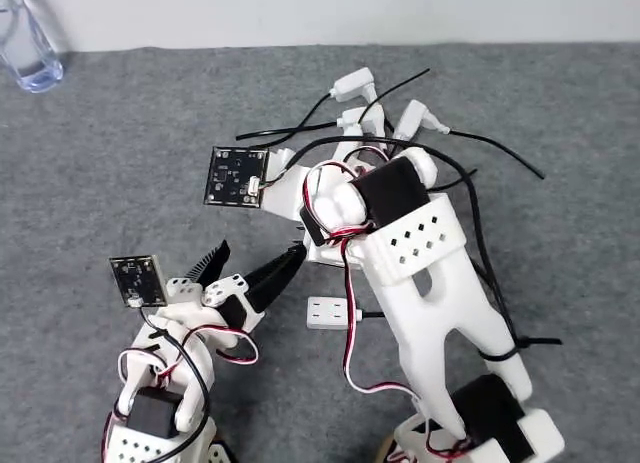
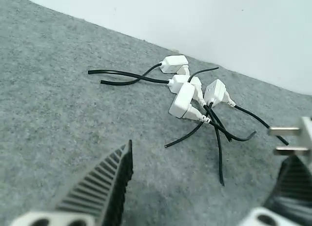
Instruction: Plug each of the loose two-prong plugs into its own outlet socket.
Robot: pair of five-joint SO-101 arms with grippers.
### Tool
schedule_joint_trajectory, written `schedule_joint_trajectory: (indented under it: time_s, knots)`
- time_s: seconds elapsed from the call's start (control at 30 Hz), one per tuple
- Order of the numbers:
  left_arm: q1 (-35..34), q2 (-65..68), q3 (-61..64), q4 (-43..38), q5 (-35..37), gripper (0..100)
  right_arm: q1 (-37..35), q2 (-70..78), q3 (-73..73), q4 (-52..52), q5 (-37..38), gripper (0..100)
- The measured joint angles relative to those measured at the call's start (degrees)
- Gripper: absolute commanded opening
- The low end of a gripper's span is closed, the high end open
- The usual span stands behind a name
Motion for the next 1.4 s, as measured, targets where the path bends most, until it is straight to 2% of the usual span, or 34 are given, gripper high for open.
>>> schedule_joint_trajectory:
  time_s: [0.43,0.87,1.4]
  knots:
    - [0.0,0.0,0.0,0.0,0.0,43,10.37,0.0,6.42,-0.62,3.87,0.9]
    - [0.0,0.0,0.0,0.0,0.0,43,1.23,0.0,9.41,-0.7,1.85,0.9]
    - [0.0,0.0,0.0,0.0,0.0,43,-0.18,0.0,5.98,-0.79,-1.67,0.9]
